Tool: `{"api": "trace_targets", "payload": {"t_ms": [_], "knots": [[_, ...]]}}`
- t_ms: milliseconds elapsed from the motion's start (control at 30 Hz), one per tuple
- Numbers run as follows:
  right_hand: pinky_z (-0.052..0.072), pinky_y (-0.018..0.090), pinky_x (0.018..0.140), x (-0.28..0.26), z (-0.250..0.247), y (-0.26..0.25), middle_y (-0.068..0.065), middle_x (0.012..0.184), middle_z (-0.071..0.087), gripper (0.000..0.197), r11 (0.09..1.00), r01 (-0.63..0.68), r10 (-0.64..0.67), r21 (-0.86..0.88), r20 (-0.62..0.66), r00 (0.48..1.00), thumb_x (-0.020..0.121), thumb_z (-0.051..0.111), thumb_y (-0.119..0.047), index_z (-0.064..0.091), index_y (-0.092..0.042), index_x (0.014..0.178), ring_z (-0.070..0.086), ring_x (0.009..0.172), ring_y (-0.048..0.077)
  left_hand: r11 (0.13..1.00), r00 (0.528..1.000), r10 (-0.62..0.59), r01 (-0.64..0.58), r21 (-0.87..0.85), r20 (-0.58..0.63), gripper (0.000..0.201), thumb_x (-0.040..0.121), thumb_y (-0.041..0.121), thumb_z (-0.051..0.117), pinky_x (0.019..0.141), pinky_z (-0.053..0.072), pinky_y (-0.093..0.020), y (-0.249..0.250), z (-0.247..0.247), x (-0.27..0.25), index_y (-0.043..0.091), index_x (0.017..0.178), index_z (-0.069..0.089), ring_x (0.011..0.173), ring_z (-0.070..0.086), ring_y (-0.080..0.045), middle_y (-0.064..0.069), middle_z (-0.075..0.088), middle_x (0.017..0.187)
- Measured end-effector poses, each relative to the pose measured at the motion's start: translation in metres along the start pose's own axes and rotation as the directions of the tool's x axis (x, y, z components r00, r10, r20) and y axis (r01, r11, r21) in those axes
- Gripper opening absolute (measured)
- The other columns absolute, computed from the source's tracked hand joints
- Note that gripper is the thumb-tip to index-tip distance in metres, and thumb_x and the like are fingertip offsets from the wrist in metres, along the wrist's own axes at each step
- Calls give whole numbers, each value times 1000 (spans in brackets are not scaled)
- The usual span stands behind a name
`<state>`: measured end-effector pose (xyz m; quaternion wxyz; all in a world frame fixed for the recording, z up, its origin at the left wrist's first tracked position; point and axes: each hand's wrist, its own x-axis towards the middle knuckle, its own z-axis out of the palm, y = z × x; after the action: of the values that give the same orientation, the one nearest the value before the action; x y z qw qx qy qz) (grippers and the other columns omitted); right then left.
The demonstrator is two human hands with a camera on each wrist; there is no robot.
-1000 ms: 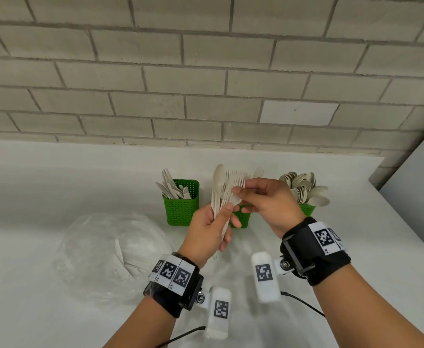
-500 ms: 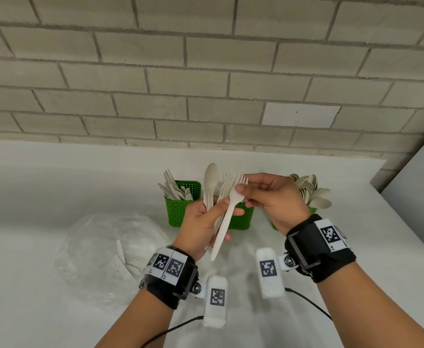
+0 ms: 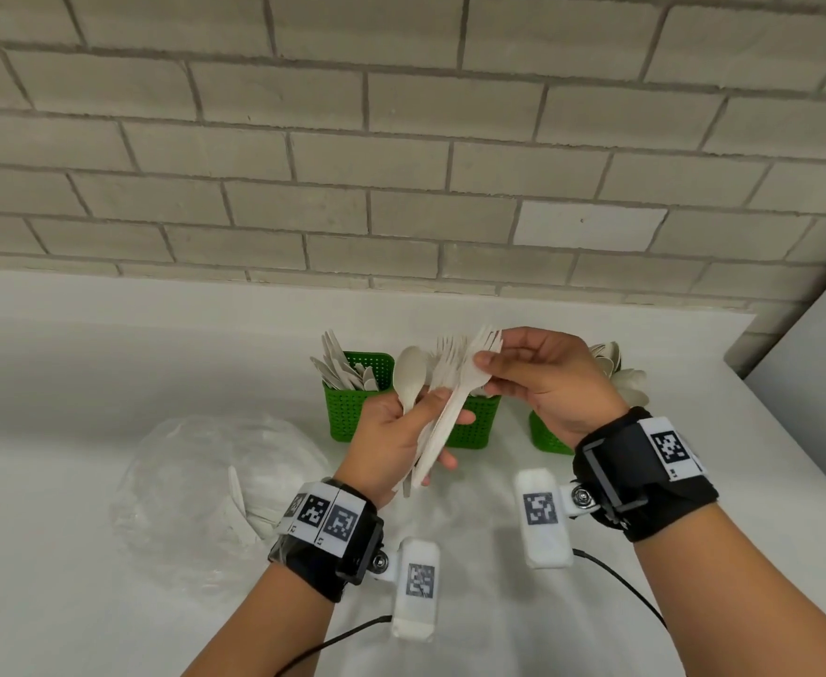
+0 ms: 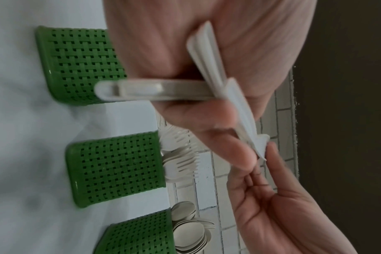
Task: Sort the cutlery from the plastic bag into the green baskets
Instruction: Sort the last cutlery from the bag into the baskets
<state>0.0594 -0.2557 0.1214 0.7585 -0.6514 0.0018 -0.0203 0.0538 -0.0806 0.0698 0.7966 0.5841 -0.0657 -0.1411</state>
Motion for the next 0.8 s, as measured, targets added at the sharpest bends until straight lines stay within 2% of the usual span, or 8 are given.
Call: {"api": "trace_targets", "payload": {"t_ms": [67, 167, 333, 433, 500, 600, 700, 800], "knots": [[58, 25, 63, 2, 3, 4, 21, 93, 73, 35, 999, -4, 4, -44, -10, 1000, 67, 78, -14, 71, -1, 98, 68, 73, 22, 1000, 1000, -8, 8, -9, -10, 26, 93, 25, 58, 35, 40, -20, 2, 3, 0, 5, 104, 69, 44, 61, -11, -15, 74, 87], [52, 20, 57, 3, 6, 10, 18, 89, 73, 15, 988, -13, 16, -152, 19, 1000, 79, 75, -7, 73, -4, 93, 65, 70, 17, 999, 1000, 7, -7, 39, 5, 36, 89, 40, 56, 35, 40, -21, 1, 3, 3, 10, 104, 70, 41, 59, -15, -13, 75, 92], [57, 24, 65, 3, 1, 4, 22, 92, 73, 12, 989, 10, -11, -145, -6, 1000, 81, 72, -5, 72, -2, 93, 67, 77, 25, 997, 998, -21, 17, 76, 52, 38, 96, 42, 46, 37, 43, -23, 3, -3, 4, 16, 116, 65, 47, 64, -22, -12, 75, 96], [54, 21, 63, 3, 6, 4, 19, 90, 72, 19, 983, -2, 20, -184, 98, 995, 84, 69, -5, 71, 1, 102, 65, 74, 17, 979, 997, -54, 41, 198, 59, 48, 100, 43, 42, 35, 37, -21, 6, 0, 2, 2, 99, 66, 33, 49, -16, -9, 71, 65], [50, 19, 57, 4, 11, 5, 20, 85, 68, 18, 972, 5, 20, -233, 107, 994, 86, 67, -5, 70, 4, 102, 61, 67, 14, 961, 996, -71, 55, 270, 46, 65, 99, 50, 37, 35, 34, -20, 7, 1, 1, -4, 80, 67, 28, 41, -16, -7, 56, 42], [49, 22, 57, 7, 13, -1, 25, 85, 69, 19, 962, 45, -26, -271, 71, 997, 88, 67, -7, 68, 8, 99, 62, 64, 14, 962, 998, -3, -14, 274, 61, 56, 97, 51, 40, 36, 42, -24, 11, -1, 7, 4, 89, 70, 39, 57, -24, -14, 69, 62], [53, 23, 63, 12, 8, -15, 8, 84, 74, 5, 941, 130, -148, -311, -33, 988, 89, 66, -7, 69, -9, 91, 66, 68, 11, 969, 984, 131, -101, 225, -122, 37, 103, 36, 43, 52, 57, -32, 15, -8, 22, 7, 104, 67, 66, 72, -25, -13, 75, 86], [54, 26, 67, 17, -2, -23, 1, 86, 73, 14, 885, 206, -274, -418, -109, 955, 88, 69, -8, 68, -22, 87, 66, 72, 10, 954, 909, 254, -178, 242, -332, 34, 103, 31, 45, 50, 49, -30, 19, -22, 37, 12, 92, 70, 48, 56, -13, 1, 60, 62]]}}
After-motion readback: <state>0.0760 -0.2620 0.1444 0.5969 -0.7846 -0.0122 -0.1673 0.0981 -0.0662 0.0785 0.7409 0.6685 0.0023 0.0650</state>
